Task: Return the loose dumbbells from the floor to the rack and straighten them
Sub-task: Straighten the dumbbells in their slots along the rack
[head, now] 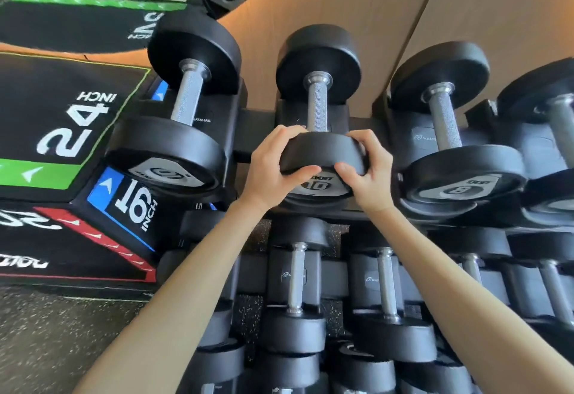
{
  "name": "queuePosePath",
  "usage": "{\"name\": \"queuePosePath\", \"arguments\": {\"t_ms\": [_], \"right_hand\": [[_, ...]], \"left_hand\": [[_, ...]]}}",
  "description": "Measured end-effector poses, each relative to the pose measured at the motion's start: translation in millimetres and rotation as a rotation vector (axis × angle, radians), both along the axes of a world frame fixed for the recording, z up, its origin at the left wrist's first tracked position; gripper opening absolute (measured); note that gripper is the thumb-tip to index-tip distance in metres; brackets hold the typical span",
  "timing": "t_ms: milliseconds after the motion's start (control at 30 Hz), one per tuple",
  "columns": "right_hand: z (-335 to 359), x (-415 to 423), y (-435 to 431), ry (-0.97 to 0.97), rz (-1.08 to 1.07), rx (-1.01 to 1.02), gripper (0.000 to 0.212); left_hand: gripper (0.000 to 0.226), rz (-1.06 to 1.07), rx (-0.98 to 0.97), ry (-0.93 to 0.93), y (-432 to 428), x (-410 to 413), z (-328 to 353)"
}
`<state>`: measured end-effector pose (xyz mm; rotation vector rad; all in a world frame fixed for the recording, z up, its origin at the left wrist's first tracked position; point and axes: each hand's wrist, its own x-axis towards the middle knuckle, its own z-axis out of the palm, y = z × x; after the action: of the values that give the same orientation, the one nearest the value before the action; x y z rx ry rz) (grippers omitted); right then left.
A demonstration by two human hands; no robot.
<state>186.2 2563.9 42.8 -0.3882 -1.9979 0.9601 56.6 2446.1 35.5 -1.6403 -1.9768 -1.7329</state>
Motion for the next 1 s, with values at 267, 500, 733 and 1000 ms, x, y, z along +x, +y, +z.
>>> {"name": "queuePosePath", "arguments": {"t_ms": [267,500,733,1000], "right_hand": [[31.1,28.4,-5.0,-0.296,0.137,-0.038,0.048],[53.0,45.0,-29.9,-0.476,0.114,0.179,0.069],[52.0,51.4,-89.9,-0.511,0.070,0.496,0.068],[20.9,30.5,-191.2,-0.615,-0.025,0.522,0.067]], "left_hand": [[0.052,0.095,-0.433,0.189,-40.1,7.8,34.0],[0.048,0.192,-0.462,0.594,-125.4,-3.3,56.8],[0.056,0.320,-0.553,0.593,-216.6,-35.7,36.3],[0.056,0.240,-0.577,0.569,-284.6,-62.7,3.7]]}}
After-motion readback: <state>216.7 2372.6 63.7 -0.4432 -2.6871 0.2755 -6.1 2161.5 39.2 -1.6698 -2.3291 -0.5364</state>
